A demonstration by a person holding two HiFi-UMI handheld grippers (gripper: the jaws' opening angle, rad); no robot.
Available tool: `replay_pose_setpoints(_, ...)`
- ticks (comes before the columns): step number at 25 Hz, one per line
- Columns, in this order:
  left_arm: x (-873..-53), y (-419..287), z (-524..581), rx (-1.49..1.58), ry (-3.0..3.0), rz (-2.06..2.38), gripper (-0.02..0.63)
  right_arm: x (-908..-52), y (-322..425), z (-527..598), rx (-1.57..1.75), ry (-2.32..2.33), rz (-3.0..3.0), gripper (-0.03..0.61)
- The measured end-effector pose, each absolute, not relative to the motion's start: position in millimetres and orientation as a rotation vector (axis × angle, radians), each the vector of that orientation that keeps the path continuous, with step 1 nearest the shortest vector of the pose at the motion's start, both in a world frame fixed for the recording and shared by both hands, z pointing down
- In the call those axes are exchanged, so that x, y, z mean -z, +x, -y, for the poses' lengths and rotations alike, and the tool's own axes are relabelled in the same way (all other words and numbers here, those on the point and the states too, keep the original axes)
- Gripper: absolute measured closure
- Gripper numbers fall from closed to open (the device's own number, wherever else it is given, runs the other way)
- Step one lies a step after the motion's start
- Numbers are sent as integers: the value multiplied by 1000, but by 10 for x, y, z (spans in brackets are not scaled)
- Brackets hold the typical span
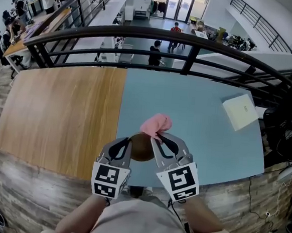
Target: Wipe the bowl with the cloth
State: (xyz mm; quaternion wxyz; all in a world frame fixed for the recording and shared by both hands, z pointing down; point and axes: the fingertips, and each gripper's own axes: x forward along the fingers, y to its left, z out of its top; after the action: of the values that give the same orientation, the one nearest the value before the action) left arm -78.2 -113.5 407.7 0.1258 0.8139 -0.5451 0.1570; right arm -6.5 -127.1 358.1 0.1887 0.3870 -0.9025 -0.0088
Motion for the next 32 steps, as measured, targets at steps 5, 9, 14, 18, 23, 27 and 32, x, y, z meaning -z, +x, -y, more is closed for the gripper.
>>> replay_pose_setpoints(5,-4172,-985,1397,-395,2259,1585,600,-3724,11,1513,5,1126,2487,552)
replay_pose_setpoints(9,-4326,-1119,1687,-319,2150,1570,600,-3862,83,1747,-72,1151,2480,552)
replay_pose_setpoints(14,-4559,-1273,2095,-277,2052,1567,600,-4094,109,2054,-176,1163,2478,552)
replay_pose_setpoints(18,-4762,-1297,2418,-253,1990,1544,600,-4312,146,2322,-265,1166,2483,552)
replay_pose_setpoints(23,-5028,-1359,2714,-266,1940,1539,600,-4610,138,2620,-328,1165,2466,552)
replay_pose_setpoints(27,-5297,-1448,2946,-281,1910,1539,598,-4852,80,2830,-346,1157,2454,552)
replay_pose_setpoints(32,-5642,-1554,3162,-296,1887,1533,598,-5149,38,2993,-378,1165,2435,552)
